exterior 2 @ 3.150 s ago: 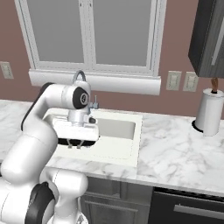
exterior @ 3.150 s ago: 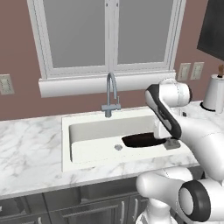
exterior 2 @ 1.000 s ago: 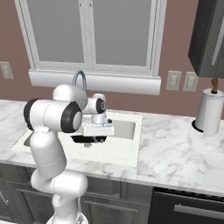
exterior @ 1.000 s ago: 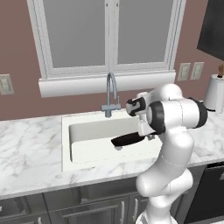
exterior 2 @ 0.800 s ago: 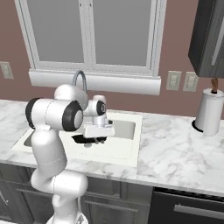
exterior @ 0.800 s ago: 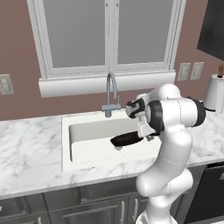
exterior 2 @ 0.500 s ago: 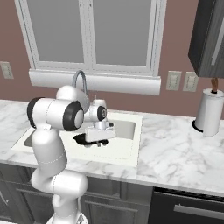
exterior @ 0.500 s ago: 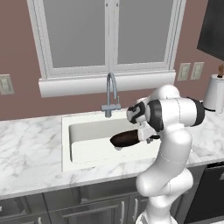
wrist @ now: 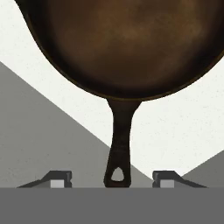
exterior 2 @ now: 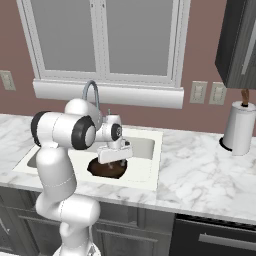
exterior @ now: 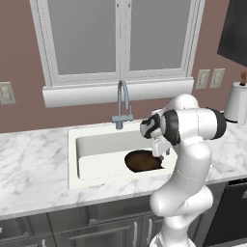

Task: Move the pot and pan from the stove into the sink.

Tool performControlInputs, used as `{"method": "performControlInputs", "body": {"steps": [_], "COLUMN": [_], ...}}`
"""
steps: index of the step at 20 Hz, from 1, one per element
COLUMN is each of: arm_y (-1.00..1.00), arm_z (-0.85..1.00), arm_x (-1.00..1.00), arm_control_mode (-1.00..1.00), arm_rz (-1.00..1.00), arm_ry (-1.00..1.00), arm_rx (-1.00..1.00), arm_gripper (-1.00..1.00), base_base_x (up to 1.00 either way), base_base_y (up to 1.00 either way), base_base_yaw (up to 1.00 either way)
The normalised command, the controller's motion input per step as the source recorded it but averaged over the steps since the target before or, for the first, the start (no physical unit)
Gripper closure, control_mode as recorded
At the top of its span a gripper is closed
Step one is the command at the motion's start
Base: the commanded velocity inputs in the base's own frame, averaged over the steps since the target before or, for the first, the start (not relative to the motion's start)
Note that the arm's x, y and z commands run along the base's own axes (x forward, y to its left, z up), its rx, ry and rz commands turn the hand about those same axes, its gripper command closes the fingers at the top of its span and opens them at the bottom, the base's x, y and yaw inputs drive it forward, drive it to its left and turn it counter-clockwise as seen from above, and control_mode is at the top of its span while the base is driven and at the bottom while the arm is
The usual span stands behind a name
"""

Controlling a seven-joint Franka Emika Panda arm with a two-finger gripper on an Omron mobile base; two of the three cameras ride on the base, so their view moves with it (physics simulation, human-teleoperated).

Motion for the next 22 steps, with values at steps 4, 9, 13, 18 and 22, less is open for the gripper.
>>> {"method": "performControlInputs", "body": {"steps": [4, 9, 13, 18, 22], "arm_y": [-0.01, -0.13, 0.00, 0.00, 0.00], "arm_z": [0.48, 0.60, 0.71, 0.75, 0.73], "arm_x": [0.07, 0.00, -0.09, -0.17, -0.31], "arm_control_mode": [-1.00, -1.00, -1.00, -1.00, -1.00], "arm_rz": [0.00, 0.00, 0.00, 0.00, 0.01], "arm_ry": [0.06, 0.05, 0.02, 0.00, 0.02], "arm_rx": [0.01, 0.07, 0.02, 0.00, 0.00], "arm_gripper": [-1.00, -1.00, -1.00, -1.00, -1.00], "base_base_x": [0.00, 0.00, 0.00, 0.00, 0.00], "base_base_y": [0.00, 0.00, 0.00, 0.00, 0.00], "base_base_yaw": [0.00, 0.00, 0.00, 0.00, 0.00]}}
